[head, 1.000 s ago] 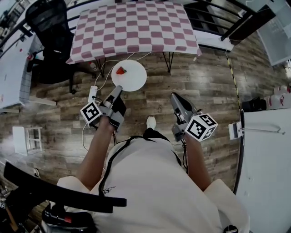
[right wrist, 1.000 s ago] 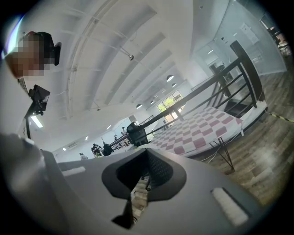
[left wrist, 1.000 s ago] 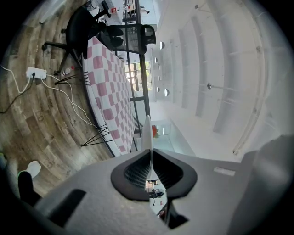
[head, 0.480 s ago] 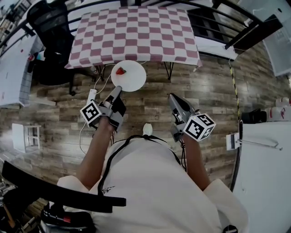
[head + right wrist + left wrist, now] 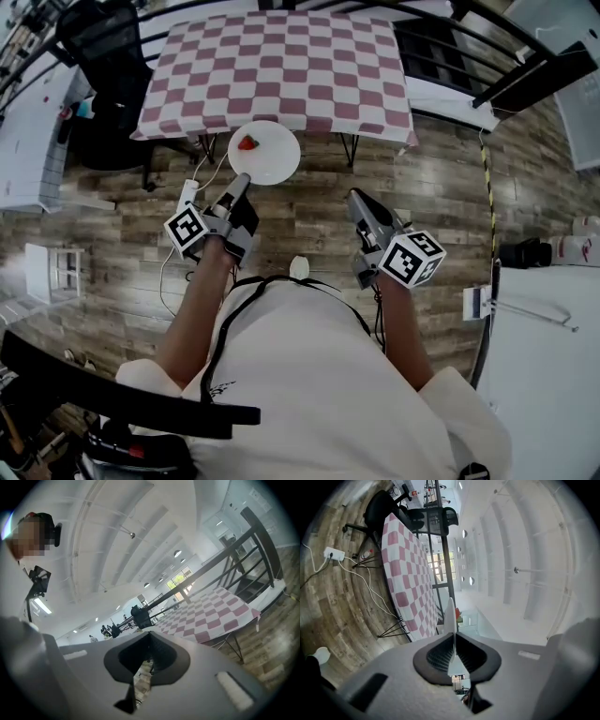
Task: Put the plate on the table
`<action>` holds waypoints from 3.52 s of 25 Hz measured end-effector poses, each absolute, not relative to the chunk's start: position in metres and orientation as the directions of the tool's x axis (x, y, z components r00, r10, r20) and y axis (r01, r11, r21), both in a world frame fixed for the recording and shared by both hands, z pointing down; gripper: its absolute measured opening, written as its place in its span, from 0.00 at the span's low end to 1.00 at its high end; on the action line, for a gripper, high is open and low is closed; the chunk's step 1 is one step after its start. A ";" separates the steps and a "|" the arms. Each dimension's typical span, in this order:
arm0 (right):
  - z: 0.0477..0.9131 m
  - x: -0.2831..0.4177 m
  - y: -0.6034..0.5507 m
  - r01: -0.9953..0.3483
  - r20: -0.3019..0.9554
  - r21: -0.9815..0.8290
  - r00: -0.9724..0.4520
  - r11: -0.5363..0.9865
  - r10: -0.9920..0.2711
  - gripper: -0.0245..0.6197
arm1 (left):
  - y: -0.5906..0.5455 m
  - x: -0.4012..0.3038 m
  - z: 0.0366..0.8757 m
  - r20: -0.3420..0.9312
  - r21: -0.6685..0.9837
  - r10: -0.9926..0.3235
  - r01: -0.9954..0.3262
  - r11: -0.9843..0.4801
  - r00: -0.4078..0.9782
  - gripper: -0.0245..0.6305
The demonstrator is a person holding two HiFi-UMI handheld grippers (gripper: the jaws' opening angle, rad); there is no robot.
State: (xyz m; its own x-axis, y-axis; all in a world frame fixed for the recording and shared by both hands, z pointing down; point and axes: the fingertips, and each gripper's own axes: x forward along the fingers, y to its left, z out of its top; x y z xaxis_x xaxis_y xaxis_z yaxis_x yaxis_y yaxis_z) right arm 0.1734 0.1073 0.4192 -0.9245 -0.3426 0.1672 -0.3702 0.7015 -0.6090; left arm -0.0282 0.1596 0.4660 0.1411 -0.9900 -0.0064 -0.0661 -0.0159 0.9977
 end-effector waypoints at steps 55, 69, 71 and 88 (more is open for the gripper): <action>0.434 0.095 -0.122 -0.509 0.222 -0.608 -0.846 0.609 -0.485 0.05 | -0.096 -0.119 0.474 -0.023 0.999 -0.959 -0.035 -0.035 0.281 0.07; 0.423 -0.001 -0.224 -0.552 0.228 -0.597 -0.813 0.582 -0.536 0.05 | -0.223 -0.195 0.473 -0.055 0.998 -0.916 -0.008 -0.064 0.397 0.07; 0.423 -0.010 -0.235 -0.561 0.234 -0.593 -0.806 0.577 -0.543 0.05 | -0.238 -0.201 0.471 -0.072 0.997 -0.908 0.001 -0.078 0.413 0.07; 0.427 -0.071 -0.279 -0.583 0.264 -0.584 -0.794 0.565 -0.548 0.05 | -0.293 -0.241 0.476 -0.125 0.992 -0.867 0.046 -0.117 0.483 0.07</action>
State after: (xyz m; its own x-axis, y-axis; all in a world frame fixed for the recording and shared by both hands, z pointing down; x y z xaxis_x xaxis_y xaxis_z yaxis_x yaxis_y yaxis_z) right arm -0.0712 -0.2793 0.4267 -0.7940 -0.5477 0.2637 -0.5834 0.5646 -0.5839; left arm -0.2406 -0.2930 0.4762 0.4827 -0.8668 -0.1251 0.0463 -0.1173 0.9920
